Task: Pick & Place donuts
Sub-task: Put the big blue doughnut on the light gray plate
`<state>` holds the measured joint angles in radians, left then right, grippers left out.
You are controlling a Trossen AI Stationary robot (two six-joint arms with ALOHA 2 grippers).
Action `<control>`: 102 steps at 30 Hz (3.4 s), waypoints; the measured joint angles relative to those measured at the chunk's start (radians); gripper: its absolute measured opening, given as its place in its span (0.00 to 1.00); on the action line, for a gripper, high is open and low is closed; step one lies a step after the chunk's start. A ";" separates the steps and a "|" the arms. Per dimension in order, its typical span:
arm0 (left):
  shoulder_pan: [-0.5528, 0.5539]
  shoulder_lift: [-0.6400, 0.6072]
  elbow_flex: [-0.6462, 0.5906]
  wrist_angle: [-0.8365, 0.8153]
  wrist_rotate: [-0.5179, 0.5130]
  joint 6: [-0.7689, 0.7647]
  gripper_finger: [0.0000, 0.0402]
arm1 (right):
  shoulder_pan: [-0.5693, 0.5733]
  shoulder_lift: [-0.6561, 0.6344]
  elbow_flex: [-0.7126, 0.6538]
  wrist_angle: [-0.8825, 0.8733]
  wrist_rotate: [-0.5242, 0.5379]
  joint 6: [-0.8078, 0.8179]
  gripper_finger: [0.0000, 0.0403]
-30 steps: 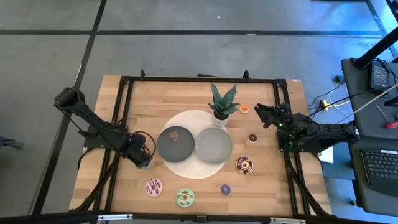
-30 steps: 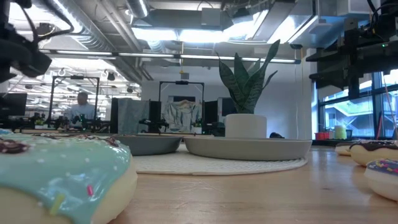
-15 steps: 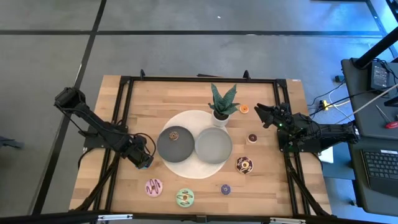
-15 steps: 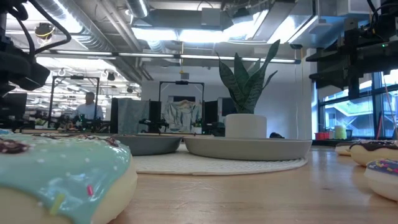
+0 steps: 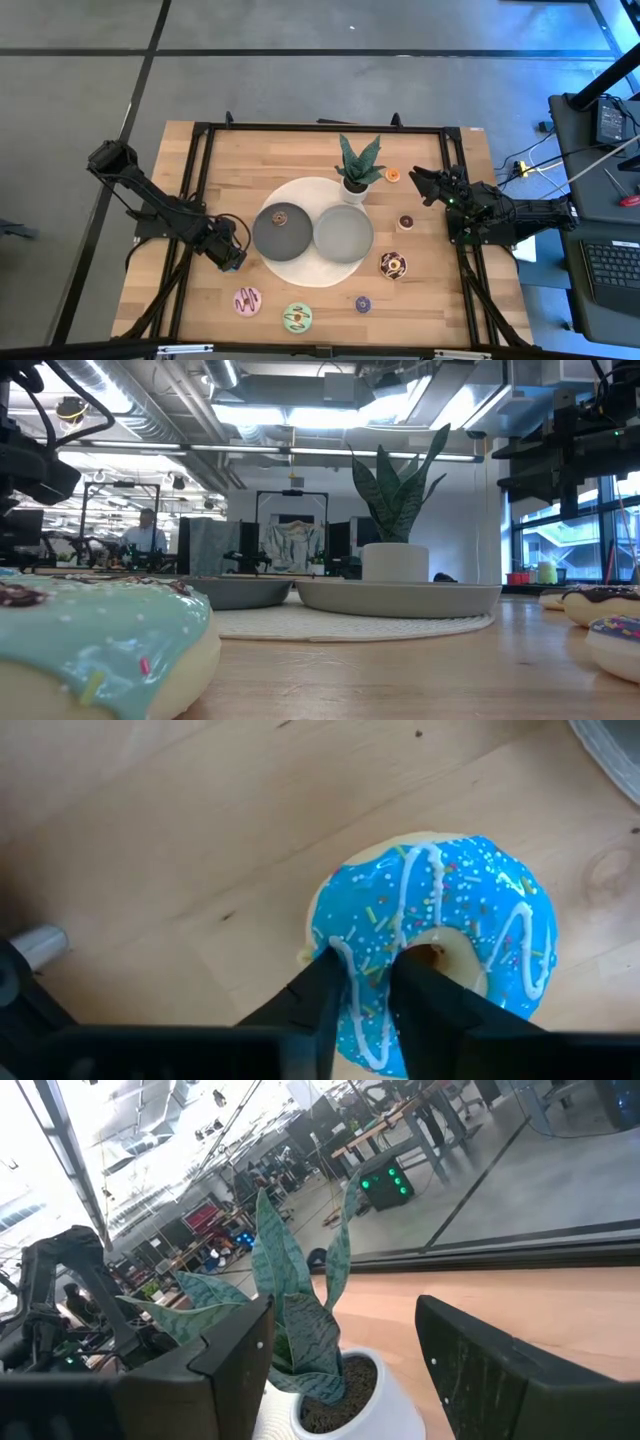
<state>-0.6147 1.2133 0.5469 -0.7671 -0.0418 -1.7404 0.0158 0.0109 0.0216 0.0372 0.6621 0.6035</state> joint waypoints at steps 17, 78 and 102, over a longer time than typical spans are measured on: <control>0.120 -0.109 0.273 0.188 -0.692 0.588 0.10 | 0.001 0.000 0.000 0.181 -0.222 -0.138 0.61; 0.531 0.074 0.283 1.526 -0.771 1.597 0.11 | 0.060 1.473 1.176 0.198 -0.154 -0.744 0.21; 0.410 -0.082 0.282 1.187 -0.928 1.630 0.53 | 0.060 1.381 1.176 0.052 -0.035 -0.701 0.06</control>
<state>-0.2049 1.1312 0.8293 0.4201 -0.9701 -0.1109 0.0761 1.3922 1.1973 0.0890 0.6272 -0.0973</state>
